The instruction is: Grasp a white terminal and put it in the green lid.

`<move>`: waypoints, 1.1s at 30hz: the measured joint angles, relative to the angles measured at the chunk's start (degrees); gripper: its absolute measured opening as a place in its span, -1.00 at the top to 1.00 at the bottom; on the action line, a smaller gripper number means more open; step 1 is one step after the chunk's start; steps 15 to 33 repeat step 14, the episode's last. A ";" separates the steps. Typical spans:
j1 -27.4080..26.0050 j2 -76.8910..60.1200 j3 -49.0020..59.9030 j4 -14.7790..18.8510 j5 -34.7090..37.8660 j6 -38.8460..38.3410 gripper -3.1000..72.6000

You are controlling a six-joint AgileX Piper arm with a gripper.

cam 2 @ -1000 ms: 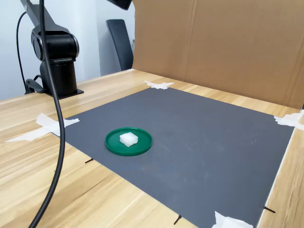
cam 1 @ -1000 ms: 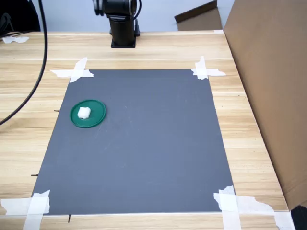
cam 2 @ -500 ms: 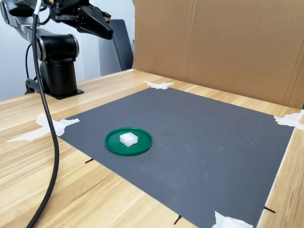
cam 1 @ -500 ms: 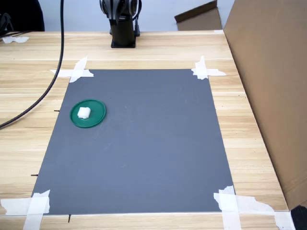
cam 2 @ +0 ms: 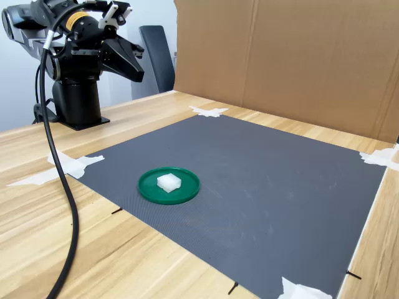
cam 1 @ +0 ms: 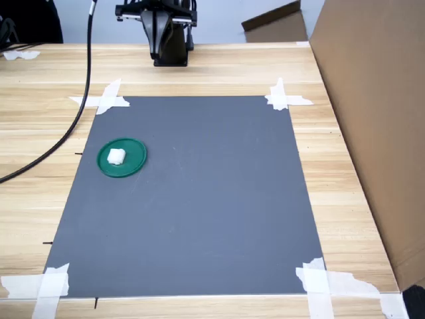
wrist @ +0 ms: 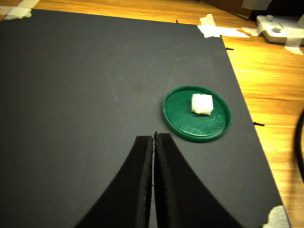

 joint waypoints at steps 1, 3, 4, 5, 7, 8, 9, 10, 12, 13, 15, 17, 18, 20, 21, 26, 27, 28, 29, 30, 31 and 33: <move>0.00 -0.98 0.18 -2.21 1.22 0.00 0.98; 0.00 -1.93 0.18 -4.20 1.77 0.00 0.98; 0.00 -1.99 0.18 -4.50 1.92 0.00 0.98; 0.00 -1.98 0.23 -4.59 1.97 0.00 0.98; 0.00 -1.98 0.22 -4.73 2.04 0.00 0.98; 0.00 -1.98 0.56 -4.80 1.96 0.00 0.98; 0.00 -2.05 1.17 -4.80 1.57 0.00 0.98; 0.00 -2.05 2.61 -4.80 0.88 -0.02 0.98; 0.00 -2.07 3.40 -4.56 -1.28 -0.02 0.99; 0.00 -2.07 3.43 -4.30 -1.40 -0.02 0.99; 0.00 -2.07 3.43 -4.17 -1.40 -0.02 0.99; 0.00 -2.07 3.43 -4.17 -1.40 -0.02 0.99; 0.00 -2.07 3.43 -4.17 -1.40 -0.02 0.99; 0.00 -2.07 3.43 -4.17 -1.40 -0.02 0.99; 0.00 -2.07 3.43 -4.17 -1.40 -0.02 0.99; 0.00 -2.07 3.43 -4.17 -1.40 -0.02 0.99; 0.00 -2.07 3.43 -4.17 -1.40 -0.02 0.99; 0.00 -2.07 3.43 -4.17 -1.40 -0.02 0.99; 0.00 -2.07 3.43 -4.17 -1.40 -0.02 0.99; 0.00 -2.07 3.43 -4.17 -1.40 -0.02 0.99; 0.00 -2.07 3.43 -4.17 -1.40 -0.02 0.99; 0.00 -2.07 3.43 -4.17 -1.40 -0.02 0.99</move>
